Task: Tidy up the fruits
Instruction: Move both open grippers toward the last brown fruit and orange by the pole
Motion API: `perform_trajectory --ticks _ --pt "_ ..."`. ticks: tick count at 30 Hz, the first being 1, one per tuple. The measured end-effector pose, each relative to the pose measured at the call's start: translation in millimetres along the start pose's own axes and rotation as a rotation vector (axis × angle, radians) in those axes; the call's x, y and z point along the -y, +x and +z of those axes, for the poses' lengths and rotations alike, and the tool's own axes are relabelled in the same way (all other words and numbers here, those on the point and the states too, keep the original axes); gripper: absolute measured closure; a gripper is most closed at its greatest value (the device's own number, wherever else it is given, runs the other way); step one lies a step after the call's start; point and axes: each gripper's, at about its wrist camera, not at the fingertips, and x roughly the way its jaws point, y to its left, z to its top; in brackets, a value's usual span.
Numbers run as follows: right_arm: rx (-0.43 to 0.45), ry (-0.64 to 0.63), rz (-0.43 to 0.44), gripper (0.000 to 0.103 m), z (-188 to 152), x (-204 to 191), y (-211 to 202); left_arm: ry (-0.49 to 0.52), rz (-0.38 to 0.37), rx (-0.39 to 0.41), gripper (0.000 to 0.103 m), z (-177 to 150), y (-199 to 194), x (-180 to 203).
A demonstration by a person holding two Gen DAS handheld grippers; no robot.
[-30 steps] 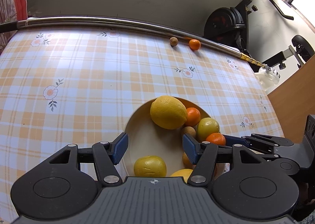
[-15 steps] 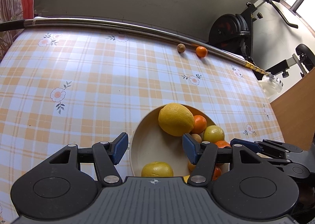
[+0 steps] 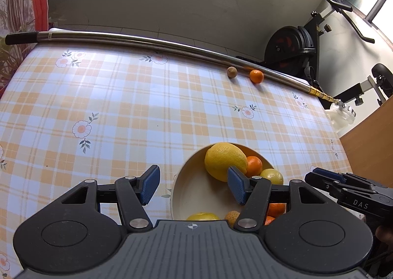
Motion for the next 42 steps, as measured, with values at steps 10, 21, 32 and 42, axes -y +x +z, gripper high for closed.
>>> perform_trajectory --ticks 10,21,32,42 --pt "0.086 0.027 -0.075 0.063 25.2 31.4 -22.2 -0.012 0.036 0.097 0.040 30.4 -20.7 -4.8" --pt "0.119 0.016 -0.119 0.063 42.6 49.4 -24.6 0.023 0.054 0.137 0.040 56.7 -16.3 15.6" --pt "0.113 -0.002 -0.127 0.063 66.1 64.9 0.1 0.125 0.041 0.161 0.040 94.4 14.6 57.8" --pt "0.110 -0.007 -0.119 0.063 94.5 85.4 44.2 0.214 0.056 0.205 0.040 136.6 92.4 105.6"
